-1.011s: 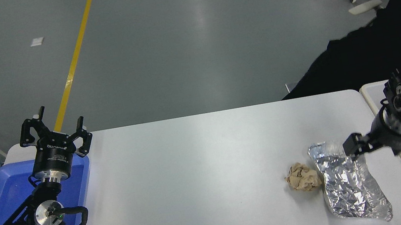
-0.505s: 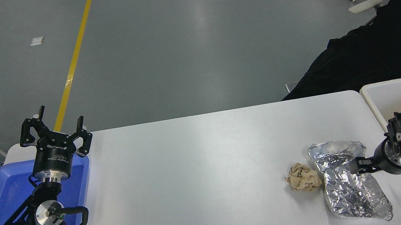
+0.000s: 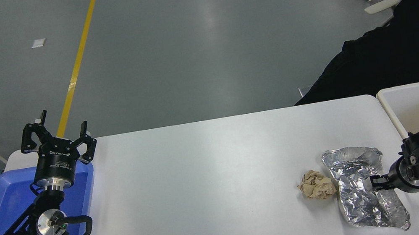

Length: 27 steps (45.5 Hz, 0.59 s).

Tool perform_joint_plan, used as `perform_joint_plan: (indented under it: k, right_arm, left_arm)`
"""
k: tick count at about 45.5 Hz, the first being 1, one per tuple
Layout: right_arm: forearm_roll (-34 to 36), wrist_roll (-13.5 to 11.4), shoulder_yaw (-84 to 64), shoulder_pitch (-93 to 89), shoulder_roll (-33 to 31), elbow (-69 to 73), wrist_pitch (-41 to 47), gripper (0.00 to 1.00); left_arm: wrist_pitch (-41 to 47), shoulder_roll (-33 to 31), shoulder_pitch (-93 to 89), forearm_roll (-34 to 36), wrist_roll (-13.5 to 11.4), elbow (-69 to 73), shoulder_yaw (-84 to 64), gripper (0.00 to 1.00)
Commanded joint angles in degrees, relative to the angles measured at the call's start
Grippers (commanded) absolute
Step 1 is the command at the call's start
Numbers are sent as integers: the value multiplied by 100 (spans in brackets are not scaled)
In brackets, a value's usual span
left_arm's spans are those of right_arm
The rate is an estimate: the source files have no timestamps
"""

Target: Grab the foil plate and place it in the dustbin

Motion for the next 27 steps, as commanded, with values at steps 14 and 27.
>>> perform_joint_plan:
  k: [14, 27]
  right_arm:
    - [304, -5, 102, -40, -35, -25, 50, 31]
    - [313, -5, 102, -23, -35, -8, 59, 22]
  left_arm:
    - [0, 0, -3, 5, 0, 0, 0, 98]
    - [0, 0, -3, 5, 0, 0, 0, 98]
